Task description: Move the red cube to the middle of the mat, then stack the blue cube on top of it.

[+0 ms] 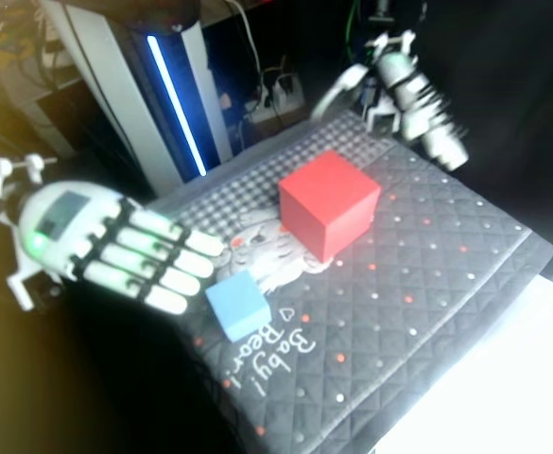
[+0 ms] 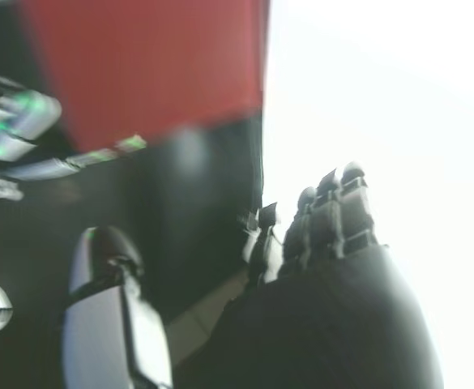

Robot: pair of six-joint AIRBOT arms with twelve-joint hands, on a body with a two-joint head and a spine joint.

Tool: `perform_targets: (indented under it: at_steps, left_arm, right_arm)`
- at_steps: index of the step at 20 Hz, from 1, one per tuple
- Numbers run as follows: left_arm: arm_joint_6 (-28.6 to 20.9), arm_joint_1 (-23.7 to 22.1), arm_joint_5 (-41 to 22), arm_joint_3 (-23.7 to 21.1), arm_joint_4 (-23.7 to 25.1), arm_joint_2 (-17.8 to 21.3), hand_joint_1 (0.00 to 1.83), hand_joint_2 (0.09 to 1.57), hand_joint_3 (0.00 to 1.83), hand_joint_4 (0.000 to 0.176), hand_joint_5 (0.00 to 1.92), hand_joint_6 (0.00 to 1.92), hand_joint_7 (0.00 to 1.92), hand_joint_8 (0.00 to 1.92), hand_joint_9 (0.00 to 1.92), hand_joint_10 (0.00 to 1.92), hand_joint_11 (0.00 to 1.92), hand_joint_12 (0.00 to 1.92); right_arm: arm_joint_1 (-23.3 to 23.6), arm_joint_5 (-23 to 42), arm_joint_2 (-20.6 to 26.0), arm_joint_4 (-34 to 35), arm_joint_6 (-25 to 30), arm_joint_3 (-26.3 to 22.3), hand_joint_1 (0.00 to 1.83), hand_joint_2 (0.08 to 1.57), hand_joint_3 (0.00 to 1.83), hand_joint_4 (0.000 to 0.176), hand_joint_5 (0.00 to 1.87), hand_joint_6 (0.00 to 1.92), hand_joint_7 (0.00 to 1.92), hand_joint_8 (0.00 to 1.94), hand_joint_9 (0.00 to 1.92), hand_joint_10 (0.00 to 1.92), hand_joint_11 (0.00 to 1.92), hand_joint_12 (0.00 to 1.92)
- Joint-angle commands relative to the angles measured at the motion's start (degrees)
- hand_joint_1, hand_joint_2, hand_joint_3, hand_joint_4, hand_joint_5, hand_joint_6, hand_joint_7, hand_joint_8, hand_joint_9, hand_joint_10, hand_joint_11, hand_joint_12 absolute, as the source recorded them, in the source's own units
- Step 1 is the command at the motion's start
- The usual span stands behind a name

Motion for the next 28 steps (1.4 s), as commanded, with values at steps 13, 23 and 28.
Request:
perform_targets:
  at_steps: [13, 23, 28]
  left_arm:
    - [0.8, 6.1, -16.4, -2.5, -3.9, 2.9, 0.51, 0.94, 0.01, 0.138, 0.0, 0.0, 0.0, 0.0, 0.0, 0.0, 0.0, 0.0]
    - [0.8, 7.5, -17.9, -2.5, -5.3, 2.9, 0.53, 0.96, 0.01, 0.153, 0.0, 0.0, 0.0, 0.0, 0.0, 0.0, 0.0, 0.0]
    - [0.8, 8.0, -18.6, -2.4, -5.9, 2.9, 0.55, 0.97, 0.01, 0.124, 0.0, 0.0, 0.0, 0.0, 0.0, 0.0, 0.0, 0.0]
  right_arm:
    - [9.0, -11.5, -11.6, 1.3, 6.0, 12.2, 1.33, 1.24, 0.0, 0.0, 0.71, 1.85, 0.76, 1.82, 0.75, 1.87, 0.66, 1.89]
    - [14.6, -7.4, -7.0, -11.0, 12.2, 9.0, 1.57, 1.34, 0.0, 0.0, 1.22, 1.92, 1.4, 1.94, 1.53, 1.92, 1.62, 1.92]
    - [18.5, -0.5, -4.6, -16.7, 12.9, 6.2, 1.57, 1.32, 0.0, 0.0, 1.2, 1.92, 1.42, 1.94, 1.52, 1.92, 1.58, 1.92]
